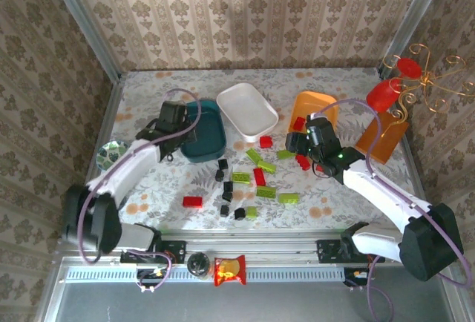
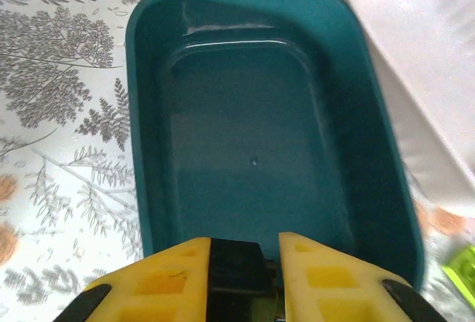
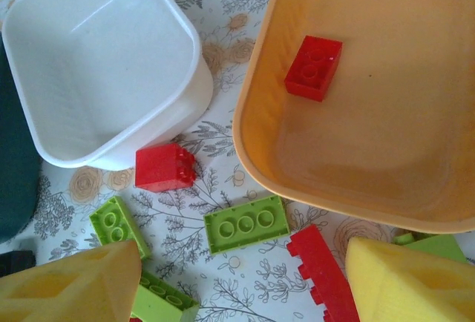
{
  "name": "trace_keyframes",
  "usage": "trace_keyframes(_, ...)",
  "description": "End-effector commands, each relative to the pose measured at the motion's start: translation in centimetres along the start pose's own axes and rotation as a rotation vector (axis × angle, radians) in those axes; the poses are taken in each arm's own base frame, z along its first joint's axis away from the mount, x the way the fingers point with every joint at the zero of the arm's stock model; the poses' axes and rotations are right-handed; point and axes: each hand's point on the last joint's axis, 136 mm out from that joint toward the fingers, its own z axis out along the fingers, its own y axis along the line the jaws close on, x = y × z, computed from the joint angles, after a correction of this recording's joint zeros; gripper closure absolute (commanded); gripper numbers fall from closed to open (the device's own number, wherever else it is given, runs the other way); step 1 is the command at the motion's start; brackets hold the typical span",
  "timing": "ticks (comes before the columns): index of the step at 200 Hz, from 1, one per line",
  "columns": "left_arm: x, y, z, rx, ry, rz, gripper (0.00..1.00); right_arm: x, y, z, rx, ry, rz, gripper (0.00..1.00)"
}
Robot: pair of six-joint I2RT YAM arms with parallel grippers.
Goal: Sort the legos into containers by color
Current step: Place the lego in the container, then pick up the lego from the bottom-center of the table.
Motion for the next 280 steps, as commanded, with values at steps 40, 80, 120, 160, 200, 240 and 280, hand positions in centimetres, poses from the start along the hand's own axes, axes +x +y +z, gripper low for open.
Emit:
trace_keyframes(40,-2.3,-0.8,4.8,0.033,0.035,-0.011,0.74,2.3,1.2,-0.4,-0.109,0.067,-0.016,0.26)
trace_keyframes(80,-4.1,-2.3,2.8,0.103,-0.020,-0.030,0.40,4.8,2.5,0.2,-0.176,0.159,-0.055,0.25)
trace_keyframes(120,-5.6,-5.3,-3.9,0.220,-0.149,0.006,0.20,9.4,4.4,0.5,-0.230,0.288,-0.162,0.25)
trace_keyframes(160,-1.9,-7.8,-9.0,0.321,-0.192,0.069,0.04,14.8,7.1,-0.3,-0.312,0.423,-0.307,0.24)
trace_keyframes(200,3.7,-7.1,-11.2,0.347,-0.176,0.100,0.00,19.3,10.3,-2.9,-0.389,0.478,-0.449,0.31)
trace_keyframes(240,7.5,-4.3,-11.9,0.331,-0.150,0.058,0.00,23.0,11.6,-3.9,-0.386,0.541,-0.630,0.30)
trace_keyframes(280,8.4,-2.4,-12.3,0.279,-0.157,0.049,0.00,25.3,11.9,-2.6,-0.304,0.567,-0.749,0.36)
